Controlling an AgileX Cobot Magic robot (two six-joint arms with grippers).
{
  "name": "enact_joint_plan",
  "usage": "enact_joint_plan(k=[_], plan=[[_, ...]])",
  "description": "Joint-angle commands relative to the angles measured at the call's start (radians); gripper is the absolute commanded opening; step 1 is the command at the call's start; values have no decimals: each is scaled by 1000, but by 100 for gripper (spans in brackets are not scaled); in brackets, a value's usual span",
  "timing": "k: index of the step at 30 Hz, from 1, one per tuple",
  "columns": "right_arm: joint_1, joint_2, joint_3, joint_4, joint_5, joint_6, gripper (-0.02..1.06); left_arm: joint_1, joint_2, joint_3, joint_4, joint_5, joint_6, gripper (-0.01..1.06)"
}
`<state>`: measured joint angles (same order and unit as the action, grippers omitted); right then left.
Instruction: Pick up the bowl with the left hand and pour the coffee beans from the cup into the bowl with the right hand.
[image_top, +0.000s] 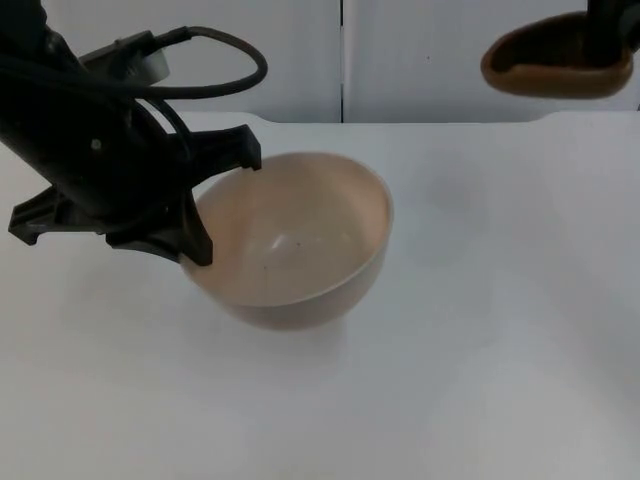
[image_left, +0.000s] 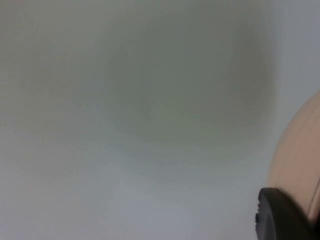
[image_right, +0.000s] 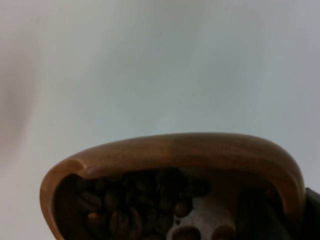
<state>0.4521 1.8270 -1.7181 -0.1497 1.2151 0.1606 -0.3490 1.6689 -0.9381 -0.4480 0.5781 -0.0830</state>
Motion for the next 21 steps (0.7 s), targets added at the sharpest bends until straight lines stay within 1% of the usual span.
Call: enact_joint_plan(k=[1,9,17,21], plan=[[1,-17,-8,3,6,-14,0,2,-12,-5,-11,-9,-2,0],[15,-17,-8,1,6,-14,0,2,-12,-5,-13,-11,-2,0],[96,-17,-8,-5,6,-16,0,2,-12,-5,-13,-11,-2,0],[130,-16,-36,-5,6,-16,0,2,-12,-5,-16,-11,-2,0]])
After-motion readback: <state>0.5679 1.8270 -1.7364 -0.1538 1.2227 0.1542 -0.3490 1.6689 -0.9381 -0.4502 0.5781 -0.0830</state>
